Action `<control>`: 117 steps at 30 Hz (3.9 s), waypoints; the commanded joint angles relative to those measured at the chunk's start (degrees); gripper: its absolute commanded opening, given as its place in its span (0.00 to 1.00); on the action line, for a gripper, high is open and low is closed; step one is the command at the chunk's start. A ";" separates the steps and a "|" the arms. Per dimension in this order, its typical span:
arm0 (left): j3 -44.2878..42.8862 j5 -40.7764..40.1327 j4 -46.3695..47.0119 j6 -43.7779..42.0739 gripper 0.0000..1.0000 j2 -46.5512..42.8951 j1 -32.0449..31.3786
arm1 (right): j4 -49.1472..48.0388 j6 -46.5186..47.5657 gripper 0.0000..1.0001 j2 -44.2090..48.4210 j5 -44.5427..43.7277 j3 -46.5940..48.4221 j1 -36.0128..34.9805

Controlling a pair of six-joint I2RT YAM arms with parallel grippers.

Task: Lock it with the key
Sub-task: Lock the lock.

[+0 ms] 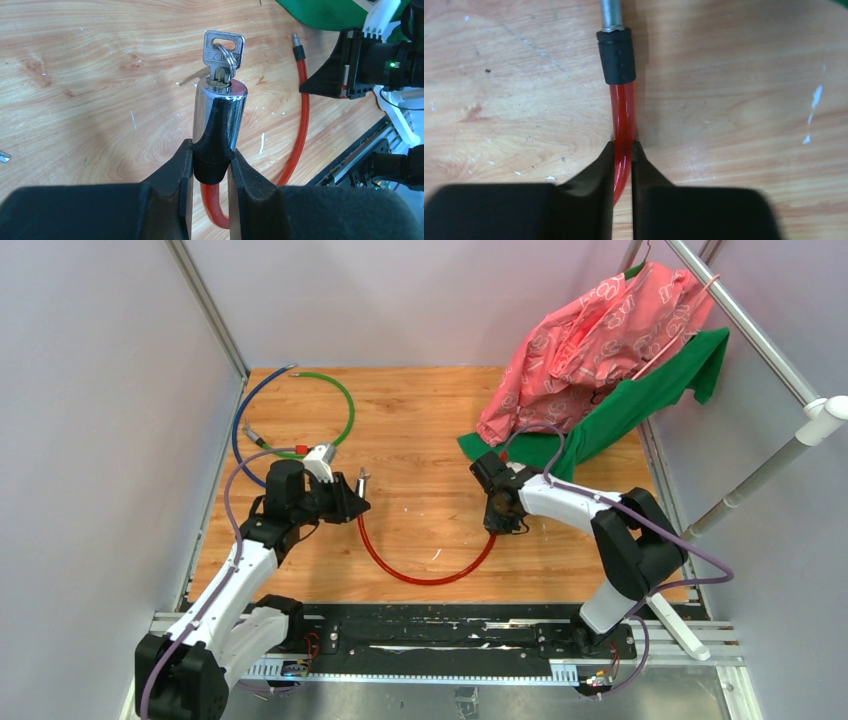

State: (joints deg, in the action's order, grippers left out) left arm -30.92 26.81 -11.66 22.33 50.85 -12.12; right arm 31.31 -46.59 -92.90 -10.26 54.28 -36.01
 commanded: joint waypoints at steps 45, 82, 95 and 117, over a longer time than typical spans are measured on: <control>-15.58 18.13 7.43 -19.99 0.00 22.72 -12.73 | -27.66 56.04 0.00 31.18 26.42 -15.91 -13.82; -15.71 4.04 0.73 -39.85 0.00 19.94 -23.39 | -34.25 50.21 0.00 22.59 19.88 -10.03 -13.74; -13.88 -2.66 0.65 -42.46 0.00 19.19 -25.21 | -43.58 47.91 0.00 25.21 22.27 -9.71 -13.74; -13.93 -7.55 -0.72 -63.07 0.00 18.45 -26.90 | -67.70 48.25 0.00 15.07 19.33 -17.51 -14.21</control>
State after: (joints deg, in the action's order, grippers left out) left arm -45.30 17.87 -9.69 -31.62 69.67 -36.88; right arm -17.91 1.23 -75.92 9.89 36.95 -48.90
